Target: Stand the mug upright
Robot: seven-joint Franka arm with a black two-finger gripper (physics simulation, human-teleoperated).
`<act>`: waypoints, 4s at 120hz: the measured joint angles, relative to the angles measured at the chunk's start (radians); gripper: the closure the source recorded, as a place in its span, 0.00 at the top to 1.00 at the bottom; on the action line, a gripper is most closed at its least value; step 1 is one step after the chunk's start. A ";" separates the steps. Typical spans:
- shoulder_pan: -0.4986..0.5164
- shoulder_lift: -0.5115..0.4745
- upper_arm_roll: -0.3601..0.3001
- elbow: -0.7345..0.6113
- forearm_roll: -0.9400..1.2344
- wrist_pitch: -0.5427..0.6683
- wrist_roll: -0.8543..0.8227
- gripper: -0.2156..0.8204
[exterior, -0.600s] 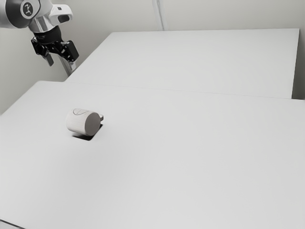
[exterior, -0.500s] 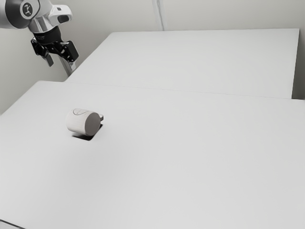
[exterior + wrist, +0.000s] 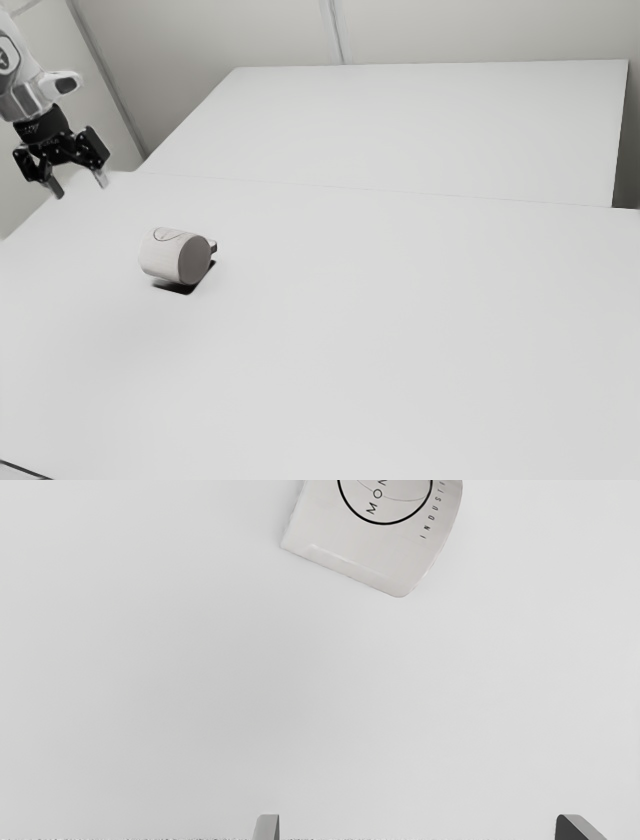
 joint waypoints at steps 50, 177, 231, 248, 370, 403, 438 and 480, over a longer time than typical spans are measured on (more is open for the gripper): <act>0.185 0.323 -0.003 0.113 -0.261 -0.020 0.191 0.79; 0.261 0.665 -0.013 0.228 -0.877 -0.018 0.460 0.79; 0.250 0.664 -0.012 0.222 -0.919 -0.027 0.443 0.26; 0.246 0.661 -0.020 0.231 -0.920 -0.025 0.430 0.18; -0.125 0.192 -0.090 -0.166 -0.157 0.380 0.240 0.08; -0.186 0.140 -0.108 -0.246 -0.064 0.605 0.091 0.08; -0.252 0.116 -0.108 -0.378 -0.051 0.826 -0.014 0.08; -0.274 0.124 -0.110 -0.443 -0.045 0.914 -0.109 0.08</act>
